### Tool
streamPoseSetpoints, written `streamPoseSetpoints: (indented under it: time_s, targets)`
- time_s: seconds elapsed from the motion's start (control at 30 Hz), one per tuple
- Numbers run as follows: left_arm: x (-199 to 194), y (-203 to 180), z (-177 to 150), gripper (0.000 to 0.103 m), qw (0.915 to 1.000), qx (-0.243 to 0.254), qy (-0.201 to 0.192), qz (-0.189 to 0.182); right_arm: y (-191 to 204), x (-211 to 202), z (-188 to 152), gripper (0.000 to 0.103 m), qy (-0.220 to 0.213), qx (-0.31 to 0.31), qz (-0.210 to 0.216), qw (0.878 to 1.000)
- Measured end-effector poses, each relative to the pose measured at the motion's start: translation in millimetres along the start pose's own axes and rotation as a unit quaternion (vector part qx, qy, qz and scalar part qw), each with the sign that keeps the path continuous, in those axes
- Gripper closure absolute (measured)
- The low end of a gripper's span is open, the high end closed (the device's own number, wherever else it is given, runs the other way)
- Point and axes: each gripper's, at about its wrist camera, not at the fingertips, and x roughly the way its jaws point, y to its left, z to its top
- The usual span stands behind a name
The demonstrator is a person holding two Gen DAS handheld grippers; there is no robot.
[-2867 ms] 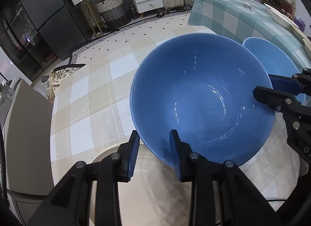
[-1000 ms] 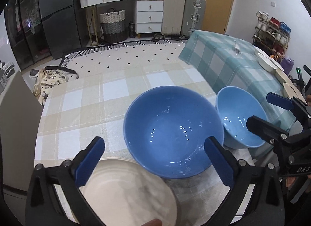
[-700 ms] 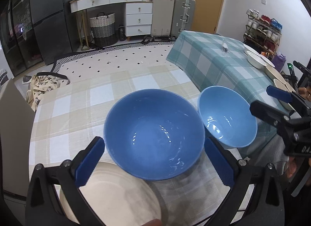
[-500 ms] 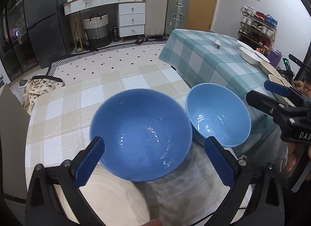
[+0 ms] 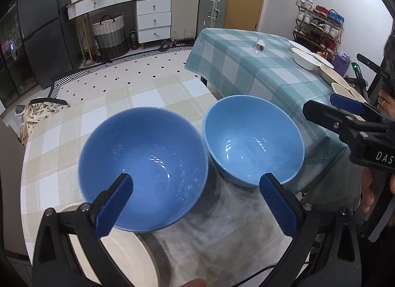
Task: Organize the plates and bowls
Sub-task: 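Move both grippers back and over the rim of the light blue bowl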
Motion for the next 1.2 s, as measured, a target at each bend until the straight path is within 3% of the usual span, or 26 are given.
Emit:
streamPoseSetpoints:
  time_s: [0.7, 0.93, 1.03, 1.2]
  targets:
    - [17, -35, 1, 0.003, 0.9998, 0.007, 0.010, -0.017, -39, 22, -20, 0.001, 0.037, 0.034, -0.008, 0.999]
    - [21, -38, -2, 0.031, 0.9977, 0.001, 0.026, -0.063, -44, 32, -25, 0.002, 0.052, 0.044, 0.000, 0.998]
    - [23, -38, -3, 0.039, 0.9966, -0.006, 0.033, -0.076, -42, 36, -26, 0.011, 0.059, 0.039, 0.007, 0.997]
    - [27, -40, -6, 0.041, 0.9965, -0.006, 0.040, -0.073, -40, 44, -29, 0.022, 0.075, 0.033, 0.013, 0.997]
